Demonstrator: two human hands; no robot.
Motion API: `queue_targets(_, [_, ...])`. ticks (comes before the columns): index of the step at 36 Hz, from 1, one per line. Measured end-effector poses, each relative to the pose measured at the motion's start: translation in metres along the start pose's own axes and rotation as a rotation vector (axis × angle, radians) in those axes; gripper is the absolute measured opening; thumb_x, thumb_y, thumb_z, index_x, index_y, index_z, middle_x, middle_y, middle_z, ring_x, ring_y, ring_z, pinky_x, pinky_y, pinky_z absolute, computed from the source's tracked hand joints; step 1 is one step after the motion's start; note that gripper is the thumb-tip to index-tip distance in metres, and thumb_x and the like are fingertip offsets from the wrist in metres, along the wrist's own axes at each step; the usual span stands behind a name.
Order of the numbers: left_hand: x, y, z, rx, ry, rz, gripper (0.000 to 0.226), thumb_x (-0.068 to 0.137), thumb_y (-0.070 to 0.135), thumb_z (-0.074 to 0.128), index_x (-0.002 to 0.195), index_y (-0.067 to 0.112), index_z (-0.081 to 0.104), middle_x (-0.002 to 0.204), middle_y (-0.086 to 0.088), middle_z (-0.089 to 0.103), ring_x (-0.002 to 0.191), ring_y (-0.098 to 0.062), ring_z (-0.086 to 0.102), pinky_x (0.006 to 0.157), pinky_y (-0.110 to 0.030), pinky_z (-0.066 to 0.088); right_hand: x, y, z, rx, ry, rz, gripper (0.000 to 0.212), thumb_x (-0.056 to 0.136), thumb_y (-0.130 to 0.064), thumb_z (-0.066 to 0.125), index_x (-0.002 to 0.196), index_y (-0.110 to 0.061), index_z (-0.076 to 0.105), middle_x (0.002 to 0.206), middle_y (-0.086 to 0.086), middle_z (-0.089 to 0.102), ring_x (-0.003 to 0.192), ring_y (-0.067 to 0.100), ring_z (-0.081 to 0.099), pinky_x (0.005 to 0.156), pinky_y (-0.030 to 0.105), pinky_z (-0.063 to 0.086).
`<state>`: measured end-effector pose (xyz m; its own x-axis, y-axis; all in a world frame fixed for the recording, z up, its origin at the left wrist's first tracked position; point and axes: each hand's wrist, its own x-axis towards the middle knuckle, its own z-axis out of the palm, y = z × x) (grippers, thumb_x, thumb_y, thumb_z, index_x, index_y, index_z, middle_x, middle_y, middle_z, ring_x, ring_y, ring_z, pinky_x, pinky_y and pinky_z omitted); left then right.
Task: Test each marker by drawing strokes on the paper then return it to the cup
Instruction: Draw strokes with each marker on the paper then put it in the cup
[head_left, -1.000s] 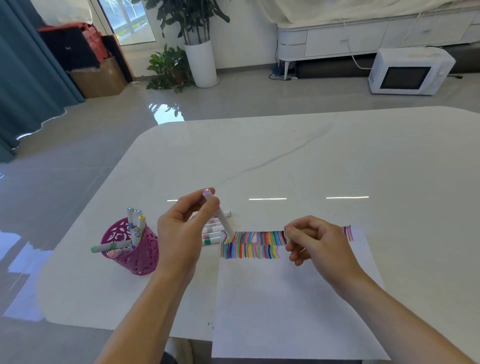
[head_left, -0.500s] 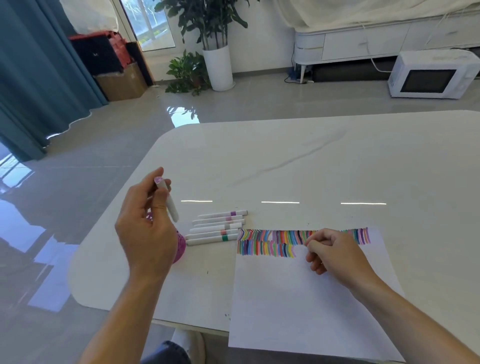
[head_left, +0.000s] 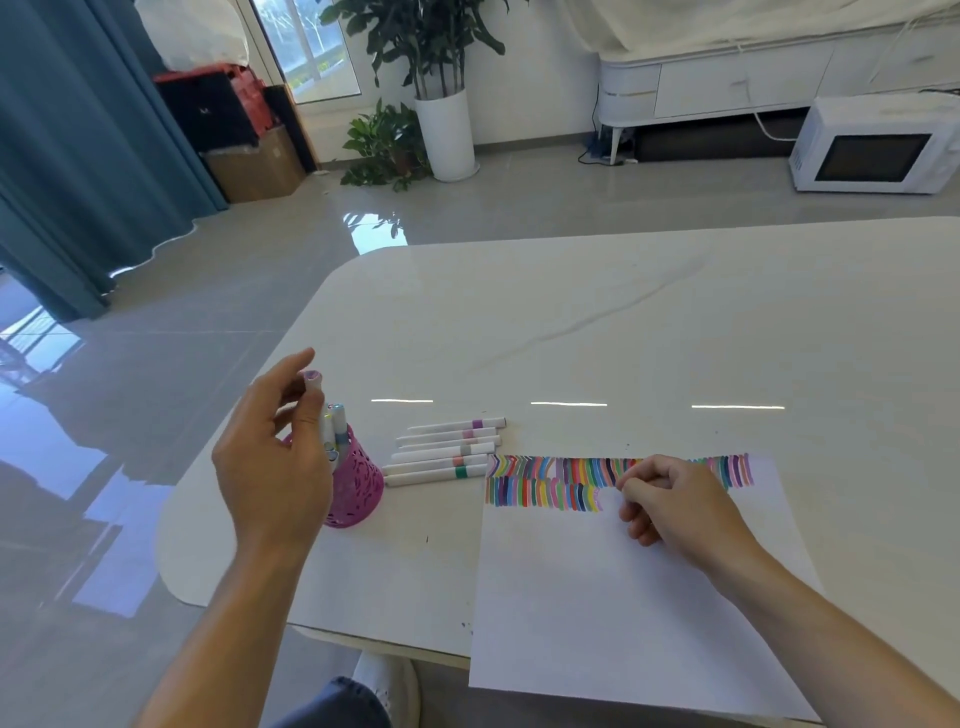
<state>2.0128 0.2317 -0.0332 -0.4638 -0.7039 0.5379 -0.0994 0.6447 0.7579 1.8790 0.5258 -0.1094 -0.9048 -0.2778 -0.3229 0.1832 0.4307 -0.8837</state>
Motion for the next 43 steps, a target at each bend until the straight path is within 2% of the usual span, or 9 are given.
queue_targets(10, [0.003,-0.021,0.003,0.211,-0.065,-0.148,0.013,0.09,0.021,0.068,0.095,0.032,0.065,0.097,0.011,0.066,0.085,-0.006,0.066,0.069,-0.014,0.042,-0.001,0.0,0.001,-0.022,0.0,-0.003,0.015,0.094,-0.005,0.059,0.086,-0.008,0.071,0.061,0.006,0.073,0.046,0.013,0.064,0.045,0.022,0.05])
queue_targets(14, [0.003,-0.024,0.003,0.284,-0.092,-0.178,0.01,0.089,0.022,0.068,0.094,0.029,0.065,0.097,0.009,0.064,0.085,-0.01,0.062,0.067,-0.015,0.038,-0.001,0.0,0.001,-0.022,-0.001,-0.005,0.015,0.094,-0.006,0.06,0.086,-0.008,0.071,0.062,0.006,0.073,0.047,0.013,0.064,0.046,0.022,0.051])
queue_targets(17, [0.002,-0.024,0.005,0.318,-0.111,-0.18,0.004,0.09,0.027,0.067,0.093,0.028,0.065,0.093,0.01,0.065,0.082,-0.005,0.059,0.069,-0.024,0.042,0.0,0.0,0.001,-0.024,-0.003,-0.007,0.015,0.095,-0.006,0.06,0.086,-0.008,0.071,0.063,0.006,0.073,0.047,0.013,0.064,0.046,0.022,0.051])
queue_targets(21, [-0.001,-0.024,0.008,0.366,-0.16,-0.213,0.009,0.094,0.032,0.062,0.091,0.025,0.066,0.092,0.007,0.066,0.085,-0.014,0.059,0.073,-0.032,0.044,0.0,0.001,0.002,-0.034,-0.002,-0.006,0.015,0.095,-0.006,0.059,0.085,-0.01,0.071,0.062,0.006,0.073,0.048,0.013,0.065,0.047,0.022,0.051])
queue_targets(25, [-0.003,-0.02,0.011,0.362,-0.112,-0.161,0.01,0.095,0.029,0.061,0.095,0.02,0.066,0.095,0.004,0.066,0.086,-0.015,0.059,0.074,-0.027,0.041,0.0,0.0,0.003,-0.035,0.0,-0.006,0.015,0.095,-0.006,0.06,0.086,-0.009,0.071,0.062,0.006,0.073,0.047,0.013,0.064,0.046,0.022,0.051])
queue_targets(30, [-0.01,-0.008,0.018,0.353,-0.081,0.042,0.014,0.093,0.015,0.064,0.107,0.017,0.065,0.103,0.007,0.06,0.097,-0.011,0.055,0.079,-0.01,0.033,-0.001,0.0,0.002,-0.038,0.002,-0.011,0.015,0.095,-0.006,0.06,0.086,-0.009,0.071,0.062,0.005,0.073,0.046,0.012,0.064,0.045,0.021,0.051])
queue_targets(33, [-0.017,0.0,0.026,0.356,-0.151,0.184,0.017,0.092,0.013,0.065,0.108,0.017,0.066,0.104,0.009,0.06,0.099,-0.004,0.05,0.08,-0.006,0.033,-0.001,0.0,0.002,-0.045,0.001,-0.017,0.015,0.095,-0.006,0.059,0.086,-0.009,0.071,0.063,0.005,0.073,0.047,0.012,0.065,0.046,0.021,0.051])
queue_targets(36, [-0.023,0.003,0.036,0.32,-0.28,0.27,0.019,0.09,0.008,0.066,0.107,0.018,0.067,0.103,0.007,0.062,0.099,-0.01,0.055,0.082,-0.024,0.045,-0.001,0.0,0.002,-0.037,-0.003,-0.011,0.014,0.094,-0.006,0.059,0.087,-0.009,0.071,0.063,0.005,0.073,0.048,0.012,0.065,0.047,0.022,0.053])
queue_targets(43, [-0.039,-0.012,0.061,0.399,-0.659,0.168,0.022,0.092,0.016,0.063,0.112,0.025,0.067,0.107,0.013,0.061,0.104,-0.011,0.056,0.087,-0.028,0.046,-0.001,0.0,0.001,-0.019,0.002,-0.005,0.013,0.094,-0.006,0.06,0.087,-0.008,0.071,0.063,0.006,0.073,0.048,0.014,0.065,0.046,0.023,0.053])
